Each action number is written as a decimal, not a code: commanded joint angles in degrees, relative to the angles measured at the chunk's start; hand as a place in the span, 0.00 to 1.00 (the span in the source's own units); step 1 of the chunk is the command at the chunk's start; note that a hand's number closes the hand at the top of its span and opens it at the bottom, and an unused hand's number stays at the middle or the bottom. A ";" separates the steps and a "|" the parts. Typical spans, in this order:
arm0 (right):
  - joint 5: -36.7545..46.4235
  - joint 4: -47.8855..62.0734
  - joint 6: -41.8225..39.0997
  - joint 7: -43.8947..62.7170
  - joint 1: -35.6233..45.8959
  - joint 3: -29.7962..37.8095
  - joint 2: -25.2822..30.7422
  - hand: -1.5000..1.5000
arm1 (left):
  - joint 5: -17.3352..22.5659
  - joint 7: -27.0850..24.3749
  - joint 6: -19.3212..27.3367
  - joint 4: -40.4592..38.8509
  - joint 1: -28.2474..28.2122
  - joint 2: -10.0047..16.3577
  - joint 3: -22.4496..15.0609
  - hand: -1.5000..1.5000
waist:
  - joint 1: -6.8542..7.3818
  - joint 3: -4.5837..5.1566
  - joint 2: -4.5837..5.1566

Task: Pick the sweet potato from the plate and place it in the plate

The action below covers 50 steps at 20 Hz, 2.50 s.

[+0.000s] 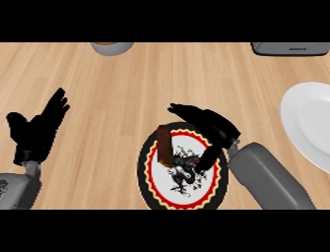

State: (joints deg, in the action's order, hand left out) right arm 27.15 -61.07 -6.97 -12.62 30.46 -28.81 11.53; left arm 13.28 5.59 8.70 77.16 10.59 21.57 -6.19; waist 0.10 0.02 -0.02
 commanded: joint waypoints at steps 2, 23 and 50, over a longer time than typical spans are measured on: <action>4.65 -0.39 -4.10 8.42 3.94 -0.58 -3.14 0.00 | -0.54 0.83 -1.96 -1.33 0.87 -0.38 1.33 0.50 | 0.04 -0.01 -0.01; 18.47 22.90 0.61 0.90 10.74 5.53 -11.44 0.00 | -8.12 3.28 -2.49 6.39 -3.38 -6.72 3.27 0.50 | 0.63 -0.04 0.16; 15.39 1.66 16.47 19.26 -4.79 1.89 1.95 1.00 | -7.90 3.59 -5.98 5.00 -4.27 -5.61 8.79 0.50 | -1.86 0.04 -0.87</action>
State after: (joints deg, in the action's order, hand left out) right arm 39.89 -53.68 4.00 1.07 29.77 -28.73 9.16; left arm 4.81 9.62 3.59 80.31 8.91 15.46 2.25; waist -1.69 0.07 -0.86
